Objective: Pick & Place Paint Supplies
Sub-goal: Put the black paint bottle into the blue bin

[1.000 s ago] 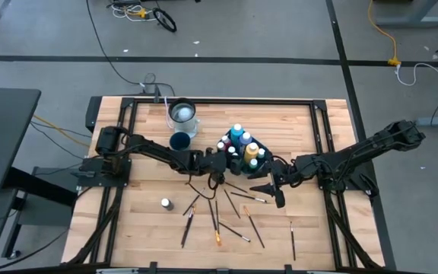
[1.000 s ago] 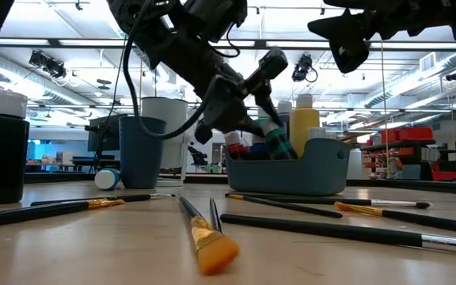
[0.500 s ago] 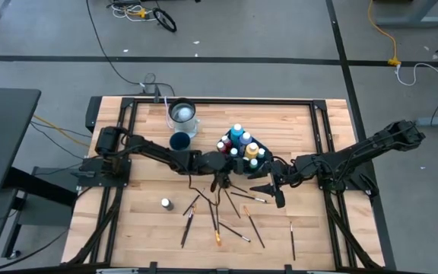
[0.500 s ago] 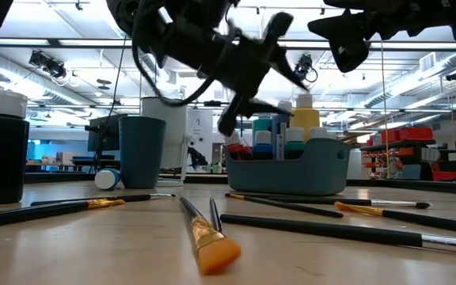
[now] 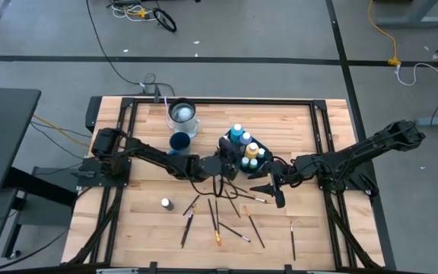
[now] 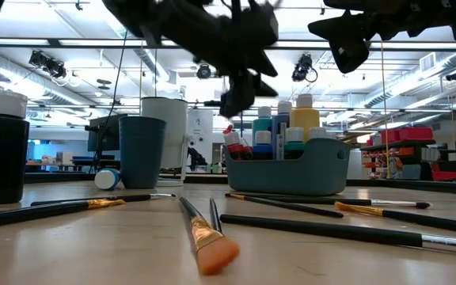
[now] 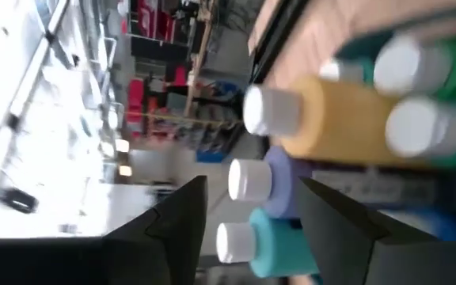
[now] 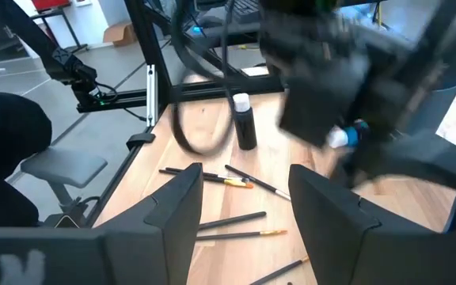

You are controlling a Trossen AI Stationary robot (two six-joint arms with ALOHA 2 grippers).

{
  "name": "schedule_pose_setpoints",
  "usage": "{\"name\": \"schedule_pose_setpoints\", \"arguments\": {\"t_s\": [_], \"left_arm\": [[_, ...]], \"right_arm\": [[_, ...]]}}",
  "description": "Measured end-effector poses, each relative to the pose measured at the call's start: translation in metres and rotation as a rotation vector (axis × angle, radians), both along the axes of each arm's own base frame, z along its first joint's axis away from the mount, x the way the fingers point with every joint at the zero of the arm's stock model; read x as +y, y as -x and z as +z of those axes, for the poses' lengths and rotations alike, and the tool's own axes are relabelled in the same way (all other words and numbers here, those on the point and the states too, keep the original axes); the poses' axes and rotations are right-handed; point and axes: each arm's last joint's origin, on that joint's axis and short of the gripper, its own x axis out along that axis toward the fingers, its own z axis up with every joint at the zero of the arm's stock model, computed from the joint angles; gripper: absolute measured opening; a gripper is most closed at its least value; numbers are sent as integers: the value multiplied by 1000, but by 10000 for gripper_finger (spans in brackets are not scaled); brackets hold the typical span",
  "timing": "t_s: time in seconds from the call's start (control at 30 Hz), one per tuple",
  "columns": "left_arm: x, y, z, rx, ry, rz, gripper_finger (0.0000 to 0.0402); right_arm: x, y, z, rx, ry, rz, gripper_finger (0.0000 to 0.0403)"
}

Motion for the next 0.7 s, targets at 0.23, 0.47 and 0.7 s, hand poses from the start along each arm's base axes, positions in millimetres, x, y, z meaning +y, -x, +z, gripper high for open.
{"name": "schedule_pose_setpoints", "arguments": {"t_s": [0.23, 0.47, 0.7], "left_arm": [[-17, 30, 49, -132, 273, -81, 203], [-21, 91, 106, -189, 620, -128, 203], [-22, 139, 146, -259, 875, -248, 203]], "right_arm": [[0, 0, 0, 1, 0, 0, 190], [0, 0, 0, 0, 0, 0, 190], [0, 0, 0, -1, 0, -1, 190]]}}
